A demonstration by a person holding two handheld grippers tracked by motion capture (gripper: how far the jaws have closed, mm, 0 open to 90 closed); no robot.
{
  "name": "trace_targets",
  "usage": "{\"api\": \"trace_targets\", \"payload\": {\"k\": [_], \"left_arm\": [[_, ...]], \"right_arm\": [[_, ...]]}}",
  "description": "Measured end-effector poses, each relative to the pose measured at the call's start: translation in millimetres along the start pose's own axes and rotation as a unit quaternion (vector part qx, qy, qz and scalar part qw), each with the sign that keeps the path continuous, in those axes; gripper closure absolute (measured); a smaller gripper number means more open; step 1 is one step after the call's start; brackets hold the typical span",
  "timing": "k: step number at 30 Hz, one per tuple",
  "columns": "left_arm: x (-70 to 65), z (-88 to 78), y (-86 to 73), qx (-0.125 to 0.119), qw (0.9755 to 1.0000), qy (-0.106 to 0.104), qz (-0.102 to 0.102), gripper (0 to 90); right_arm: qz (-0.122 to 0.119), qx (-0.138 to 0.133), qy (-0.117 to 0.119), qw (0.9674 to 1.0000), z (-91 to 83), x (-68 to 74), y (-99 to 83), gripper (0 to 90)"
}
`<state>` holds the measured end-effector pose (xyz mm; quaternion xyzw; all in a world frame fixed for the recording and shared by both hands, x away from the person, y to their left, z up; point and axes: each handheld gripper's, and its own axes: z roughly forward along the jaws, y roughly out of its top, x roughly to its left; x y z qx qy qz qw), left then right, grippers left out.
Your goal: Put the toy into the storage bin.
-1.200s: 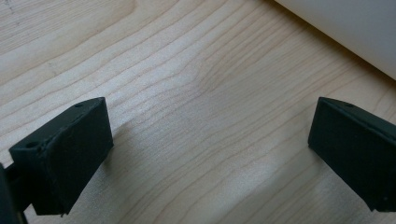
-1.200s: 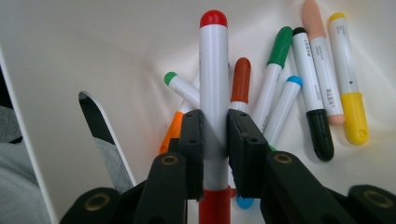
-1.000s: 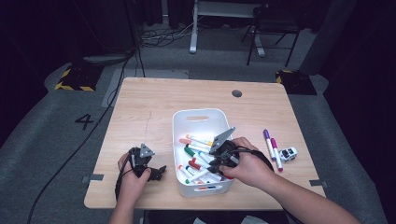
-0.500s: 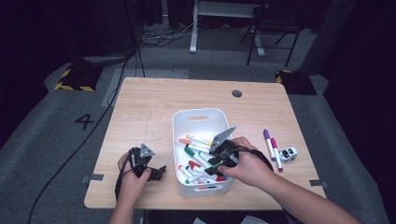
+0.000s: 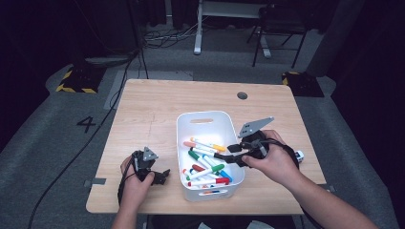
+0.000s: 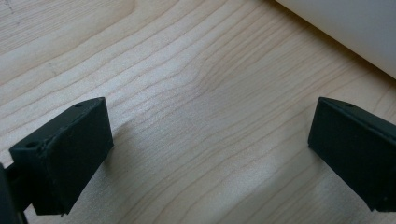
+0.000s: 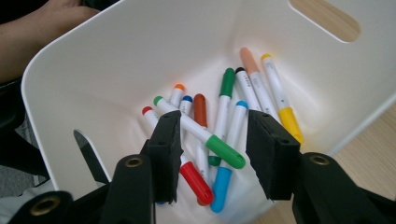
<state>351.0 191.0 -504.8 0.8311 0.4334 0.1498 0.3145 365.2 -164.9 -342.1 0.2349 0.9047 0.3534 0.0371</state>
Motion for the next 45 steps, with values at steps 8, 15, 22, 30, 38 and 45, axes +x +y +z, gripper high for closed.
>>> {"api": "trace_targets", "payload": {"k": [8,15,22,30,38,45], "left_arm": [[0.0,0.0,0.0,0.000,1.0000,0.000,0.000,0.1],[0.0,0.0,0.0,0.000,1.0000,0.000,0.000,0.1],[-0.1,0.0,0.0,0.000,1.0000,0.001,0.000,0.1],[-0.1,0.0,0.0,0.000,1.0000,0.001,0.000,0.2],[-0.1,0.0,0.0,0.000,1.0000,0.001,0.000,0.1],[-0.1,0.0,0.0,0.000,1.0000,0.001,0.000,0.1]], "right_arm": [[0.033,-0.026,-0.021,0.9989,-24.4,-21.8,-9.7,57.3],[0.062,-0.030,-0.045,0.9966,-40.6,-42.5,-23.9,57.8],[0.101,-0.024,-0.073,0.9919,-46.3,-72.0,-45.3,59.2],[0.139,-0.014,-0.100,0.9851,-44.1,-100.3,-66.7,60.8],[0.166,0.003,-0.119,0.9790,-36.3,-121.1,-87.4,61.3],[0.187,0.020,-0.133,0.9731,-25.5,-138.0,-105.1,61.1]]}}
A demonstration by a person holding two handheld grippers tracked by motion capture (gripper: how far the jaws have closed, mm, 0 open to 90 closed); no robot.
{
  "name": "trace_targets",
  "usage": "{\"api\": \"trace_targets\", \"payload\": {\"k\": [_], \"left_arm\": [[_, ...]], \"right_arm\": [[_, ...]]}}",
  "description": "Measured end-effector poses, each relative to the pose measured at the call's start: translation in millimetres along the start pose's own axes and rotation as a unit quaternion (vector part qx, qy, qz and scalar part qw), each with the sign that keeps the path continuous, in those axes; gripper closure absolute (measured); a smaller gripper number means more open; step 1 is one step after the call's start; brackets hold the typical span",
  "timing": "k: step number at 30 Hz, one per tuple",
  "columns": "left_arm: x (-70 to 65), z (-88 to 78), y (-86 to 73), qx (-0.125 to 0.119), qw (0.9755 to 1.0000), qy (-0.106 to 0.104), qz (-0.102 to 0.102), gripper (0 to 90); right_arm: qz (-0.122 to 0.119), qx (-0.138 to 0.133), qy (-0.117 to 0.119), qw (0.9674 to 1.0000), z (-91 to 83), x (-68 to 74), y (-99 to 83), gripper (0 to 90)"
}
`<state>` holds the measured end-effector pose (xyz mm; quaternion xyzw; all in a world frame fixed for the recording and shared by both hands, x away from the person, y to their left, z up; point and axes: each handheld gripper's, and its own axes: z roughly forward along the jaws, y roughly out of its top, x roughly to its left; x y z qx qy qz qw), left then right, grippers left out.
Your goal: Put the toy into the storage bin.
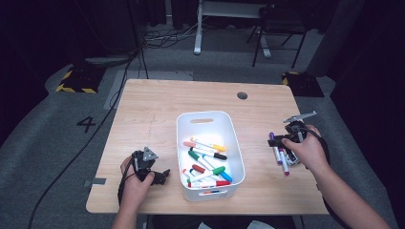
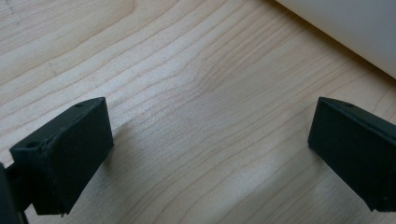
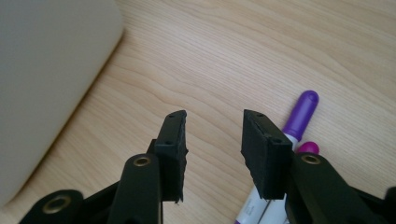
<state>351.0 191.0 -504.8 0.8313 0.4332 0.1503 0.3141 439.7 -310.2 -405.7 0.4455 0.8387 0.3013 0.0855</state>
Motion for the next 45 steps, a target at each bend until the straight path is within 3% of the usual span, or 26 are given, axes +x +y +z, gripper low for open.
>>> {"api": "trace_targets", "payload": {"k": [9,27,35,38,40,41,45], "left_arm": [[0.0,0.0,0.0,0.000,1.0000,0.000,0.000,0.1],[0.0,0.0,0.0,0.000,1.0000,0.000,0.000,0.1],[0.0,0.0,0.0,0.000,1.0000,0.000,0.000,0.2],[0.0,0.0,0.0,0.000,1.0000,0.000,0.000,0.1],[0.0,0.0,0.0,0.000,1.0000,0.000,0.000,0.2],[0.0,0.0,0.0,0.000,1.0000,0.000,0.000,0.1],[0.0,0.0,0.0,0.000,1.0000,0.000,0.000,0.1]], "right_arm": [[0.022,0.019,-0.020,0.9994,15.8,-15.3,-11.7,59.8],[0.044,0.041,-0.043,0.9973,41.8,-26.2,-22.9,58.6],[0.046,0.045,-0.045,0.9969,48.0,-23.5,-20.4,60.6],[0.045,0.052,-0.046,0.9966,54.2,-21.7,-20.2,62.5],[0.042,0.057,-0.049,0.9963,58.5,-20.9,-20.4,67.0],[0.037,0.063,-0.055,0.9958,61.7,-19.9,-20.8,73.7],[0.039,0.066,-0.064,0.9950,62.2,-17.8,-19.9,76.7]]}}
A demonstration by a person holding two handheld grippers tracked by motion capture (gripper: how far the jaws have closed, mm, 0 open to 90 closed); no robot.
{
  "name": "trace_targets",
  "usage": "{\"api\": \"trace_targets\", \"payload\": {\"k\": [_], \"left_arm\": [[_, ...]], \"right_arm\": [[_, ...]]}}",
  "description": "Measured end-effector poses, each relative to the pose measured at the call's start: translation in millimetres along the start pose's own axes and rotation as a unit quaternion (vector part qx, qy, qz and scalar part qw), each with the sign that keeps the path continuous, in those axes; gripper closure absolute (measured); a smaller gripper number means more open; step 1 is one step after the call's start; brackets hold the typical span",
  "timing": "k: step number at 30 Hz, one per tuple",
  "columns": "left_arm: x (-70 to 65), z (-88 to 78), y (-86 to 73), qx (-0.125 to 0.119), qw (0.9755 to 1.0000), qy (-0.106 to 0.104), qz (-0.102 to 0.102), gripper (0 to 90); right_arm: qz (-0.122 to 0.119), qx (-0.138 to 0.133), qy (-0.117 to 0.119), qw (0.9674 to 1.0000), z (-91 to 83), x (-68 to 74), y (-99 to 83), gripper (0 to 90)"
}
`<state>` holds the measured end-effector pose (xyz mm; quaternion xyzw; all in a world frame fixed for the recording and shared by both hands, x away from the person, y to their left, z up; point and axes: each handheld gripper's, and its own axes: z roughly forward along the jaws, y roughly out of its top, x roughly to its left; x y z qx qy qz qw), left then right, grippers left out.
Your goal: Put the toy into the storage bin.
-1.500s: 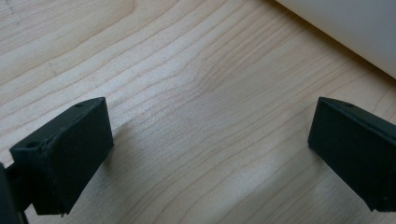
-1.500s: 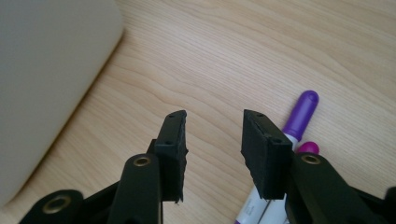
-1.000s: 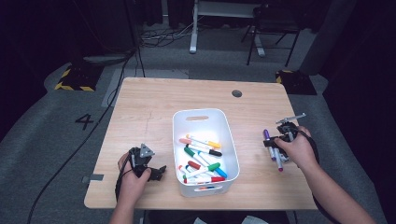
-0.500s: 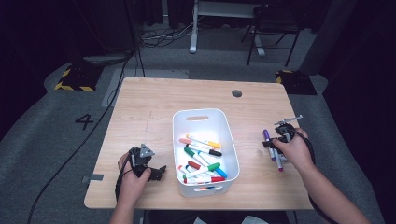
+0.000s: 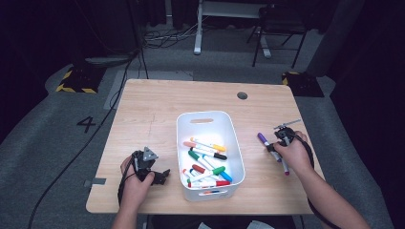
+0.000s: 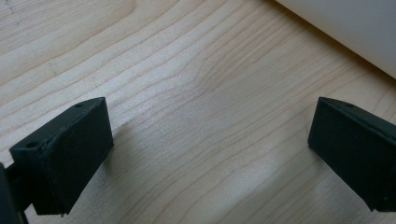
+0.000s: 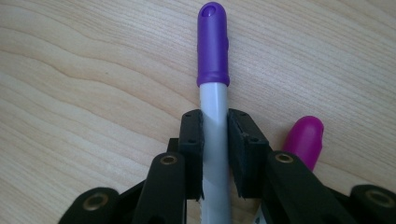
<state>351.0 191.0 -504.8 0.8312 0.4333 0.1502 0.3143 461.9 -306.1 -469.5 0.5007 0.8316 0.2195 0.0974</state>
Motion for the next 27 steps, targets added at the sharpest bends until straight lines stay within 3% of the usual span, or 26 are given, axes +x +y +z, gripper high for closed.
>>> {"api": "trace_targets", "payload": {"k": [6,16,23,27], "left_arm": [[0.0,0.0,0.0,0.000,1.0000,0.000,0.000,0.1],[0.0,0.0,0.0,0.000,1.0000,0.000,0.000,0.1],[0.0,0.0,0.0,0.000,1.0000,0.000,0.000,0.1],[0.0,0.0,0.0,0.000,1.0000,0.000,0.000,0.1]], "right_arm": [[-0.016,0.000,-0.022,0.9996,0.8,6.2,0.3,77.1],[-0.016,-0.005,-0.021,0.9996,0.4,6.1,-1.3,77.2],[-0.024,-0.017,0.000,0.9996,-1.7,6.5,0.5,77.2],[-0.027,-0.032,0.016,0.9990,-11.4,10.1,3.5,77.2]]}}
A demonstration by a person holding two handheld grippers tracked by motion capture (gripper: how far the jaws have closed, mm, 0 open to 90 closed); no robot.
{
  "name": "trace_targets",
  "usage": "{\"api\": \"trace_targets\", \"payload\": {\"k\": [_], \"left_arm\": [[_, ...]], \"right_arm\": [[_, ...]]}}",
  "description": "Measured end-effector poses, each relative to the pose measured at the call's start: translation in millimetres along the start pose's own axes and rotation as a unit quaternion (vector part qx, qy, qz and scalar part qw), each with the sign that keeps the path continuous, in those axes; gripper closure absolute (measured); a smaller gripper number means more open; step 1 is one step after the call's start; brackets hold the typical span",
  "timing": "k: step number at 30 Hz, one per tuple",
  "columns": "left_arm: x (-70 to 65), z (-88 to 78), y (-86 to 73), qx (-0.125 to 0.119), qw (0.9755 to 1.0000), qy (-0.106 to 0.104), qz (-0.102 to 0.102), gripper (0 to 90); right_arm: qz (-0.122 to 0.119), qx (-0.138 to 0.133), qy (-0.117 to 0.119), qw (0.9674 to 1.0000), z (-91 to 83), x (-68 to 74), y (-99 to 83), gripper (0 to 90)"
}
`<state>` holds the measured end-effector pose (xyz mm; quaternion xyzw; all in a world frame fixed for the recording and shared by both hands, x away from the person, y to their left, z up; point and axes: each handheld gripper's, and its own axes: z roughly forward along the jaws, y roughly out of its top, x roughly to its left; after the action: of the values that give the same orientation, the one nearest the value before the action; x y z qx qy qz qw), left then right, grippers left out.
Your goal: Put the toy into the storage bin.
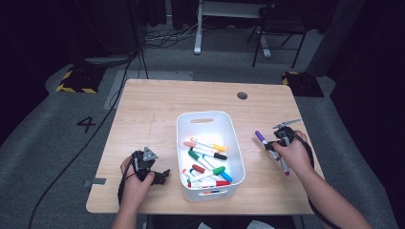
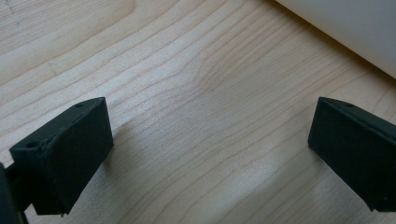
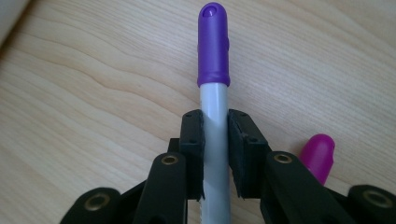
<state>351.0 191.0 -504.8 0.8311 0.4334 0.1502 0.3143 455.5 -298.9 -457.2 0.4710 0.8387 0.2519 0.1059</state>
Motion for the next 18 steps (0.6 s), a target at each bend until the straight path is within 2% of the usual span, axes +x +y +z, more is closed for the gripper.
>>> {"api": "trace_targets", "payload": {"k": [4,8,18], "left_arm": [[0.0,0.0,0.0,0.000,1.0000,0.000,0.000,0.1],[0.0,0.0,0.0,0.000,1.0000,0.000,0.000,0.1],[0.0,0.0,0.0,0.000,1.0000,0.000,0.000,0.1]], "right_arm": [[-0.011,-0.016,0.014,0.9997,-16.6,7.3,6.3,77.2],[-0.018,-0.021,0.027,0.9992,-27.6,12.9,10.4,77.2],[-0.048,-0.044,0.057,0.9962,-62.5,34.5,19.5,77.1]]}}
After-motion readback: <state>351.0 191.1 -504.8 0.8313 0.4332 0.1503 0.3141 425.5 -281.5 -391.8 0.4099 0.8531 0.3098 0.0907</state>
